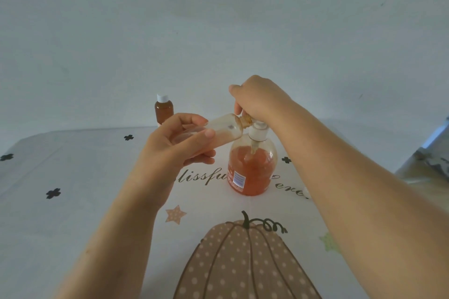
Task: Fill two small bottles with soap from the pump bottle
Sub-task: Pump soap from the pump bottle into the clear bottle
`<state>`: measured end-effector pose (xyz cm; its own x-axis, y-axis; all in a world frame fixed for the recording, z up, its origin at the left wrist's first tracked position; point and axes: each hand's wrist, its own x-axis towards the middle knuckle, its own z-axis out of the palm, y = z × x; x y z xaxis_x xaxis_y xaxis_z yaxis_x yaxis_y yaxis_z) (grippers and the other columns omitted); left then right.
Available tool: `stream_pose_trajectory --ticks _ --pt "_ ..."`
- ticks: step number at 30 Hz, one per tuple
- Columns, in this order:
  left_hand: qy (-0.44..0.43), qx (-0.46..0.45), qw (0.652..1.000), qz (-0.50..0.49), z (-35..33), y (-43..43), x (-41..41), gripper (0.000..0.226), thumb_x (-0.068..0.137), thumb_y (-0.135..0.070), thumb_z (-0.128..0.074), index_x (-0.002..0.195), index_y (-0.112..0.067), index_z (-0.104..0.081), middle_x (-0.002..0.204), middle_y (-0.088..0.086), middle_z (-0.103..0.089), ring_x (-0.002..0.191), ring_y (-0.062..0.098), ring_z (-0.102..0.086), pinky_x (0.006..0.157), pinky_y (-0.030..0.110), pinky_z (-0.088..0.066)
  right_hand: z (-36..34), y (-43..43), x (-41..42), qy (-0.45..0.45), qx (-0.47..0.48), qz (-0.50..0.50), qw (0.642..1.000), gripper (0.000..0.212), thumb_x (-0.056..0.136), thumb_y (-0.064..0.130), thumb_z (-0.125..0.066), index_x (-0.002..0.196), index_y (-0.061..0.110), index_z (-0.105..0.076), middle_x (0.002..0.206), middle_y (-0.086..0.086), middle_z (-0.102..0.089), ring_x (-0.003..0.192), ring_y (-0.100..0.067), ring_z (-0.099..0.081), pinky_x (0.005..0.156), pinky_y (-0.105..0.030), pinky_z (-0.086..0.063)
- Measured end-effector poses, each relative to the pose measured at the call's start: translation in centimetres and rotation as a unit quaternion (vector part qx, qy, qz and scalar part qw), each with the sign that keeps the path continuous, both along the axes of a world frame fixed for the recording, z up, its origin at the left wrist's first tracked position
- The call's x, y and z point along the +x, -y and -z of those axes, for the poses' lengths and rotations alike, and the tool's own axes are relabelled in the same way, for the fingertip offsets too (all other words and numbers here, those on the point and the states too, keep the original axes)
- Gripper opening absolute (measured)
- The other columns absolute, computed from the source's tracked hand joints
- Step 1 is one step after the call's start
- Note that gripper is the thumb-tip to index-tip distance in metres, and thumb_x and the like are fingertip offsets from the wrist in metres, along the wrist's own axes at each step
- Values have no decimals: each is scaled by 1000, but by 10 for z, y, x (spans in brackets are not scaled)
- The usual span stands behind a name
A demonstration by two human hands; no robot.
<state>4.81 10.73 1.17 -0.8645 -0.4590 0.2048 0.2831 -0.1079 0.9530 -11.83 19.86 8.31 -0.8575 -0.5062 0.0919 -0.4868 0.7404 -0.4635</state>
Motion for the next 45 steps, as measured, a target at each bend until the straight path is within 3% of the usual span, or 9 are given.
stream_pose_trajectory --ticks 11,15,19,26,37,41,45 --pt "-14 0 1000 -4 -3 -5 1 32 76 -19 -78 103 -7 -65 86 4 -72 72 25 -69 69 32 -59 -10 0 2 2 -15 0 1000 41 97 27 -41 101 2 -73 96 -11 -77 66 -26 -58 73 -34 -50" --pt "1 -4 1000 -1 -2 -2 1 34 74 -21 -76 103 -7 -65 86 2 -72 72 26 -69 70 32 -60 -3 0 1 11 -21 9 1000 41 97 29 -41 97 4 -73 90 -9 -77 73 -27 -65 84 -37 -54" --pt "14 -3 1000 -4 -1 1 0 35 71 -21 -77 101 -7 -66 87 5 -71 72 27 -69 69 32 -59 2 2 2 10 -7 13 1000 41 98 30 -39 95 7 -73 91 -7 -75 87 -29 -70 79 -35 -52" --pt "0 2 1000 1 -1 -1 1 33 73 -22 -75 101 -8 -66 87 4 -72 72 25 -69 70 32 -59 -3 0 4 -4 -5 6 1000 41 98 28 -39 98 6 -73 94 -9 -77 70 -25 -62 70 -32 -47" --pt "-7 1 1000 7 -1 -2 1 31 76 -21 -74 102 -8 -65 88 5 -71 73 25 -68 70 31 -58 -8 0 3 -1 2 1 1000 43 99 30 -39 99 6 -74 98 -8 -77 75 -25 -65 81 -35 -53" --pt "8 9 1000 17 1 2 -1 30 74 -20 -75 100 -9 -66 88 5 -70 73 26 -68 70 32 -58 0 2 1 16 4 6 1000 43 98 30 -39 98 6 -75 93 -8 -78 68 -24 -64 76 -33 -52" --pt "12 18 1000 21 2 4 -2 28 73 -19 -76 98 -10 -66 88 6 -70 72 27 -67 69 32 -58 4 3 0 20 5 13 1000 41 98 30 -39 93 9 -74 91 -6 -75 79 -26 -68 81 -36 -52"
